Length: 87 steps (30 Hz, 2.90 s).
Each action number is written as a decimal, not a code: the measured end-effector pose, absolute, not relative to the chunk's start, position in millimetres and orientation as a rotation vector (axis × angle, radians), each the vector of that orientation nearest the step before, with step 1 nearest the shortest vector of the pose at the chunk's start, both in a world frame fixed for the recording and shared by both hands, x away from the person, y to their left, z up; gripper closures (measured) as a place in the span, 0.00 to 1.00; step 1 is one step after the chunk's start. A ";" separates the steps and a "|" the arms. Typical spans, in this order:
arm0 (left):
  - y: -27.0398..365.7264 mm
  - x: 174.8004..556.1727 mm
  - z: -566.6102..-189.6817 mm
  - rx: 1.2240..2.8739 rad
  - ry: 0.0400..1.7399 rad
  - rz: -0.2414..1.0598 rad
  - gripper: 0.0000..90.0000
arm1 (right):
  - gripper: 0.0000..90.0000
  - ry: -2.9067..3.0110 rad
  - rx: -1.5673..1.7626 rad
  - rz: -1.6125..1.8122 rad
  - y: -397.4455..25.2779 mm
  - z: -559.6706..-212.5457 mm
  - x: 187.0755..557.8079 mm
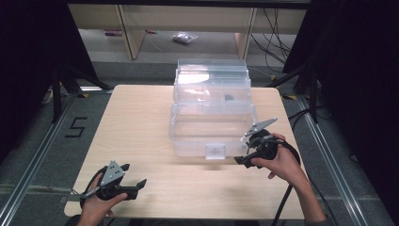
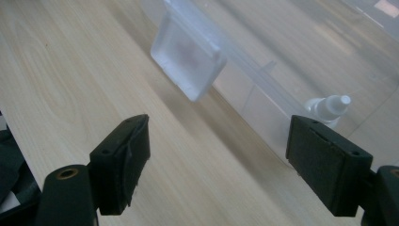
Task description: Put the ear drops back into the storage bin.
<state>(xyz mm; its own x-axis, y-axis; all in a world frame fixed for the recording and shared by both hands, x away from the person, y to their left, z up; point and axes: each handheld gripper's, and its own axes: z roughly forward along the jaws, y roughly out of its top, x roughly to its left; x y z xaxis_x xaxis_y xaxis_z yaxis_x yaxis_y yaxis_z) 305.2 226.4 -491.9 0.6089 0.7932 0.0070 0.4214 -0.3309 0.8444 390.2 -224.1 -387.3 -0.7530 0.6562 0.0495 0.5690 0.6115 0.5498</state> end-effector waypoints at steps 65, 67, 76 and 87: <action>226.7 304.9 -491.4 1.972 0.956 0.542 0.17 | 0.22 2.658 1.001 0.958 -243.3 -463.9 347.1; 226.7 304.8 -491.3 1.972 0.956 0.541 0.17 | 0.22 2.642 1.002 0.971 -243.8 -465.8 346.0; 226.4 304.8 -491.4 1.968 0.956 0.540 0.17 | 0.21 2.627 1.016 0.992 -247.3 -472.1 337.5; 226.6 304.6 -491.1 1.971 0.957 0.543 0.17 | 0.21 2.614 1.003 0.968 -253.2 -479.4 329.3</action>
<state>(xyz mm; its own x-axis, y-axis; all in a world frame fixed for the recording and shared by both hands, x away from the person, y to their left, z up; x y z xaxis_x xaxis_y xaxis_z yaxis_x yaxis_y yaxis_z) 304.6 226.6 -491.1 0.6118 0.7909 0.0153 0.4189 -0.3403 0.8419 329.3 -253.2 -479.4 -0.7565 0.6510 0.0623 0.5346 0.5607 0.6324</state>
